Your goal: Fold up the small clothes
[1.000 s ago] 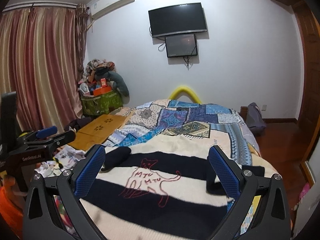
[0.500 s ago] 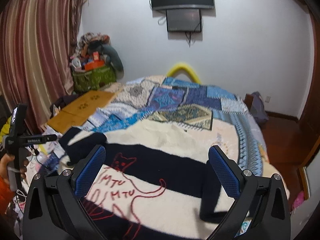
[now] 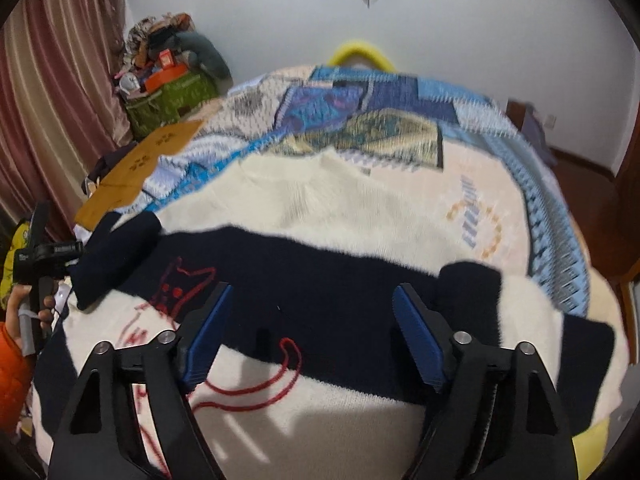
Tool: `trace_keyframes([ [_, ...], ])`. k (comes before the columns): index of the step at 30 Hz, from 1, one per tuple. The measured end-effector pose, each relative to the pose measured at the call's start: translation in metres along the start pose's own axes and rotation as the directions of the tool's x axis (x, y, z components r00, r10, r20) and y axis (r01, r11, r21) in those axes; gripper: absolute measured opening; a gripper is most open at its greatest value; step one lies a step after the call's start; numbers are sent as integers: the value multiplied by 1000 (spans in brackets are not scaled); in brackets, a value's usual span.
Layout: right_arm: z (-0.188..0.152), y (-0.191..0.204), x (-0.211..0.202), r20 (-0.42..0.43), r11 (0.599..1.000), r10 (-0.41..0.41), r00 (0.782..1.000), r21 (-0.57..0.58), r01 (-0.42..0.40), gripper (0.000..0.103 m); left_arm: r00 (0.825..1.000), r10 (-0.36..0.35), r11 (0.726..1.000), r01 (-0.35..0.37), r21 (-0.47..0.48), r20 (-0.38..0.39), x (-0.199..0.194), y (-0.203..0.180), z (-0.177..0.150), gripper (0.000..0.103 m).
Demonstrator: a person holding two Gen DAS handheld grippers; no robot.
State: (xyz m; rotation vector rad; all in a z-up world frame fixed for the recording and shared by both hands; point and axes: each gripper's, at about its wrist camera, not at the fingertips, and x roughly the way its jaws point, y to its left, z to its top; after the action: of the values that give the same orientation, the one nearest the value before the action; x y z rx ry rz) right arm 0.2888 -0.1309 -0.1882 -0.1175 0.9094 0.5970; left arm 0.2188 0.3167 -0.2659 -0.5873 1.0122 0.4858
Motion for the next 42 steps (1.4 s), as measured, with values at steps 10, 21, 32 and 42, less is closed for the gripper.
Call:
trace_keyframes([
  [10, -6, -16, 6, -62, 1000, 13, 998, 15, -12, 63, 995, -90, 990, 84, 109, 50, -28, -37, 15, 6],
  [21, -27, -82, -23, -76, 978, -206, 976, 0, 207, 60, 932, -328, 891, 250, 380, 156, -124, -160, 7, 6],
  [32, -49, -141, -55, -56, 965, -229, 972, 118, 234, 14, 908, -417, 750, 325, 576, 30, -130, -274, -49, 6],
  [42, -50, -141, -94, -54, 954, -282, 958, 89, 286, 37, 929, -345, 669, 343, 659, -133, -99, -293, -106, 13],
])
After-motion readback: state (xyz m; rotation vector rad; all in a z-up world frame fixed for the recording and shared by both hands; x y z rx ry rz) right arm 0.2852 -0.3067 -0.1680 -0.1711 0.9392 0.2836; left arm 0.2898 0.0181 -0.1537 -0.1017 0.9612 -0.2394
